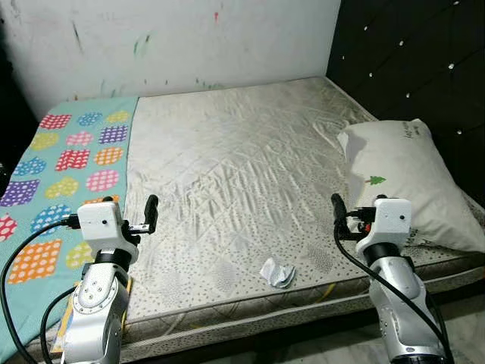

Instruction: Clean up the room

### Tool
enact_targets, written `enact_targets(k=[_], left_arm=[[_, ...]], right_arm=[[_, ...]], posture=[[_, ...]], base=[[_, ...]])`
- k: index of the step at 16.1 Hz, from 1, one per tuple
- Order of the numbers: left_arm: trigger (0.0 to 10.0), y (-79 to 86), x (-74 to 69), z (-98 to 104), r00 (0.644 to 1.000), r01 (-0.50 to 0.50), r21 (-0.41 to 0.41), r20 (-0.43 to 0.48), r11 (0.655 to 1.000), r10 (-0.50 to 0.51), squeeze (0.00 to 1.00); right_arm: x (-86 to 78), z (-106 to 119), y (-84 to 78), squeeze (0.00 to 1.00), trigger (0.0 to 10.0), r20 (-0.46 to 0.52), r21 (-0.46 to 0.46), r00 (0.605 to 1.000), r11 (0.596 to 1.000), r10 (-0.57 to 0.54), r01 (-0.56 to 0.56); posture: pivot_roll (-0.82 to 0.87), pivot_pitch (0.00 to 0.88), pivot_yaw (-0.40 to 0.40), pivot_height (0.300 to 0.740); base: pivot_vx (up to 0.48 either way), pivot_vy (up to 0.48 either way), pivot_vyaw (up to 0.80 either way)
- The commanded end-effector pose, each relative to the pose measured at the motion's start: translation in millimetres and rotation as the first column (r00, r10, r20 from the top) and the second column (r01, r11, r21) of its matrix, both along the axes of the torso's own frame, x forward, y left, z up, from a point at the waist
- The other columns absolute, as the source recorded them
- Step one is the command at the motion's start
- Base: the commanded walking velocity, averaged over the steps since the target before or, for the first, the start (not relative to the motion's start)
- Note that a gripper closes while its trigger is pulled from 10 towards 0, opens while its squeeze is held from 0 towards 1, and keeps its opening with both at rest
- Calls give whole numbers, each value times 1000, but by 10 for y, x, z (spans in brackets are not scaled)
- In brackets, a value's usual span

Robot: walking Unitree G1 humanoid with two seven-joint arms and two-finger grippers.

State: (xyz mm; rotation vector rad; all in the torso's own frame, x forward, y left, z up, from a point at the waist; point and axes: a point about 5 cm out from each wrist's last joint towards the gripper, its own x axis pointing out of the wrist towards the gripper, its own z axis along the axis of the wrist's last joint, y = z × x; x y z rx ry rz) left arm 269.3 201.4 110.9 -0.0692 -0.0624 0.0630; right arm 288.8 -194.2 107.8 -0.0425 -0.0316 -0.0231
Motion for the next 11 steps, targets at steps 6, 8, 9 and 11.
enact_targets(k=[6, 8, 9, 11], left_arm=[[10000, 37, -33, 38, 999, -31, 7, 12, 999, 31, 0], [10000, 52, -51, 34, 999, -39, 5, 11, 999, 39, 0], [10000, 52, -52, 32, 999, -41, 4, 10, 999, 41, 0], [10000, 43, -53, 32, 999, -40, 1, 9, 999, 40, 0]], right_arm=[[-11, 53, 102, 0, 10000, 11, -22, 997, 997, 79, -79], [-15, 48, 123, 0, 10000, 6, -34, 995, 995, 99, -98], [-14, 52, 142, 0, 10000, 7, -43, 994, 993, 110, -109], [-18, 58, 153, 0, 10000, 8, -51, 993, 992, 120, -119]], posture=[[-53, 0, 8, 740], [-51, 0, 3, 740], [-52, 0, 1, 740], [-52, 0, -3, 740]], base=[[0, 0, 0], [0, 0, 0], [0, 0, 0], [0, 0, 0]])
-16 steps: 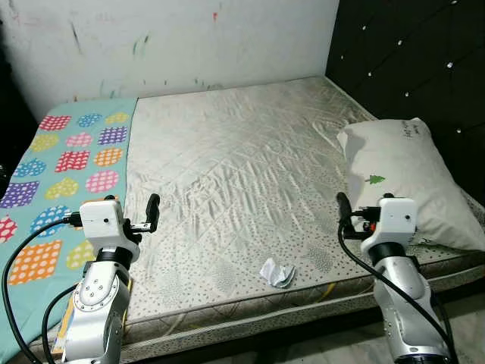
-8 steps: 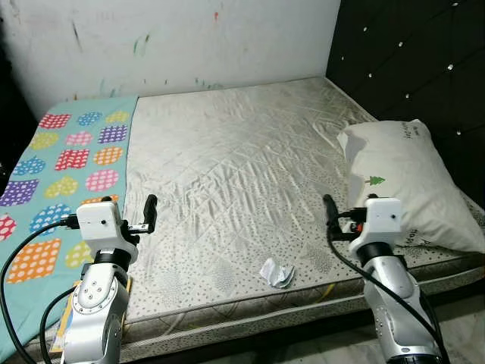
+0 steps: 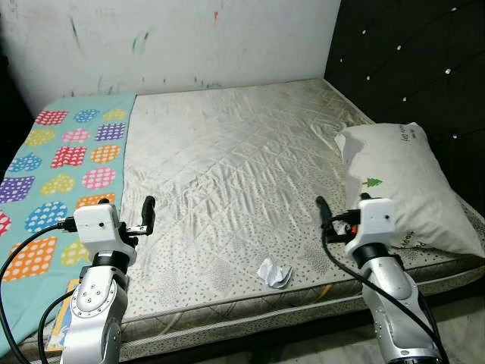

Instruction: Clean up the room

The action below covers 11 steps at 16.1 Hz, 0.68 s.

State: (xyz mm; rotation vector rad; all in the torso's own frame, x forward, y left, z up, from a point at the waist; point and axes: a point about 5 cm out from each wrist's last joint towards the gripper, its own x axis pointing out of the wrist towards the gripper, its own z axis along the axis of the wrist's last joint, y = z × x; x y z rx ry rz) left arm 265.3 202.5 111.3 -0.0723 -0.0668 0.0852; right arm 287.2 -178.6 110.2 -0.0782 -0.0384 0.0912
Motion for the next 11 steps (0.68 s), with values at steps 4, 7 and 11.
enact_targets(k=[4, 7, 11], left_arm=[[10000, 27, -22, 20, 1000, -23, -1, -1, 1000, 23, 0], [10000, 43, -30, -2, 999, -41, -10, -15, 999, 41, 0], [10000, 31, -36, -12, 999, -42, -16, -20, 999, 42, 0]], right_arm=[[-5, 34, -5, 0, 10000, 2, -14, 1000, 1000, 14, -14], [-10, 34, -3, 0, 10000, -1, -15, 1000, 1000, 21, -21], [-20, 33, -9, 0, 10000, -4, -19, 1000, 999, 30, -30]], posture=[[-52, 0, -8, 722], [-53, 0, -9, 717], [-54, 0, -15, 707]], base=[[0, 0, 0], [0, 0, 0], [0, 0, 0]])
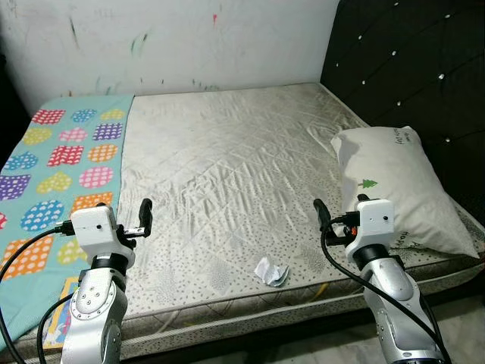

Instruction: Clean up the room

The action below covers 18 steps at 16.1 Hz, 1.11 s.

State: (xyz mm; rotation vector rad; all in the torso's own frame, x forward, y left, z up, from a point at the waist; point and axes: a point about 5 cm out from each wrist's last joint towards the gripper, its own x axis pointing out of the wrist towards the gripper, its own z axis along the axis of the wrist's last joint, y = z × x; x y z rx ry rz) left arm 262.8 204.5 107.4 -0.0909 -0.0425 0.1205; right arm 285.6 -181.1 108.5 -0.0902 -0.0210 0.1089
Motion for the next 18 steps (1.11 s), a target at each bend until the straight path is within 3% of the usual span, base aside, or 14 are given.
enact_targets(k=[1, 11, 15, 16, 18], left_arm=[[10000, 4, -10, 23, 1000, -8, 1, 4, 1000, 8, 0], [10000, 1, -13, 23, 1000, -20, -8, 2, 1000, 20, 0], [10000, 21, -17, 35, 999, -35, -1, 6, 999, 35, 0], [10000, 28, -20, 40, 999, -34, -3, 8, 999, 34, 0], [10000, 30, -20, 41, 999, -33, -3, 9, 999, 33, 0]], right_arm=[[-4, 50, 15, 0, 10000, 12, -7, 1000, 1000, 18, -18], [16, 64, 38, 0, 10000, 10, -7, 999, 999, 39, -39], [33, 94, 44, 0, 10000, 20, -39, 998, 998, 55, -54], [39, 101, 62, 0, 10000, 12, -7, 996, 996, 88, -88], [73, 125, 13, 0, 10000, 21, -68, 999, 997, 32, -31]], posture=[[-56, 0, -18, 707], [-54, 0, -26, 582], [-56, 0, -27, 577], [-56, 0, -27, 577], [-56, 0, -27, 577]], base=[[0, 0, 0], [0, 0, 0], [0, 0, 0], [0, 0, 0], [0, 0, 0]])
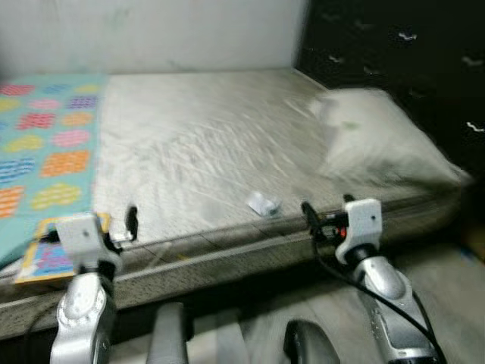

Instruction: Clean up the room

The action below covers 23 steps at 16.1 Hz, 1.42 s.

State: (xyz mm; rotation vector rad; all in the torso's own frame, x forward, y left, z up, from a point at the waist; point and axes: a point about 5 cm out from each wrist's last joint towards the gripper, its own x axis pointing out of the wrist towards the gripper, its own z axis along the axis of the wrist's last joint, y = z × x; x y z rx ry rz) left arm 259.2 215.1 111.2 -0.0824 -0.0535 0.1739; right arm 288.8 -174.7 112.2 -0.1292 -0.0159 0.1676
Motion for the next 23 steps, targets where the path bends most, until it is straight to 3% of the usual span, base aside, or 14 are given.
enact_targets(k=[1, 5, 8, 10, 12, 15, 20, 23], left_arm=[[10000, -78, 15, 9, 1000, 26, -12, 3, 1000, -26, 0], [10000, -84, 10, 18, 999, 37, -18, 13, 999, -37, 0], [10000, -86, 10, 20, 999, 40, -17, 13, 999, -40, 0], [10000, -93, 10, 25, 999, 44, -17, 15, 999, -44, 0], [10000, -95, 10, 24, 999, 47, -19, 15, 999, -47, 0], [10000, -98, 12, 20, 999, 51, -21, 12, 998, -50, 0], [10000, -105, 17, 19, 998, 59, -21, 10, 998, -59, 0], [10000, -114, 24, 22, 998, 68, -22, 13, 997, -68, 0]], right_arm=[[57, 87, -41, 0, 10000, 12, 0, 1000, 1000, -16, 16], [78, 153, 46, 0, 10000, 50, -103, 997, 993, 64, -59], [91, 140, 75, 0, 10000, -1, -99, 996, 991, 88, -87], [89, 158, 101, 0, 10000, 19, -209, 995, 974, 99, -93], [50, 164, 139, 0, 10000, 6, -90, 988, 984, 154, -152], [46, 155, 138, 0, 10000, 1, -95, 990, 985, 142, -141], [43, 148, 111, 0, 10000, -2, -99, 991, 986, 134, -133], [32, 153, 127, 0, 10000, 1, -89, 989, 985, 147, -146]], posture=[[-58, 0, -27, 577], [-59, 0, -28, 577], [-59, 0, -28, 577], [-60, 0, -27, 577], [-60, 0, -27, 577], [-59, 0, -26, 577], [-60, 0, -25, 577], [-59, 0, -24, 577]], base=[[0, 0, 0], [67, 0, 0], [285, 0, 0], [0, 0, 0], [0, 0, 300], [0, 0, 777], [0, 0, 0], [264, 0, 696]])
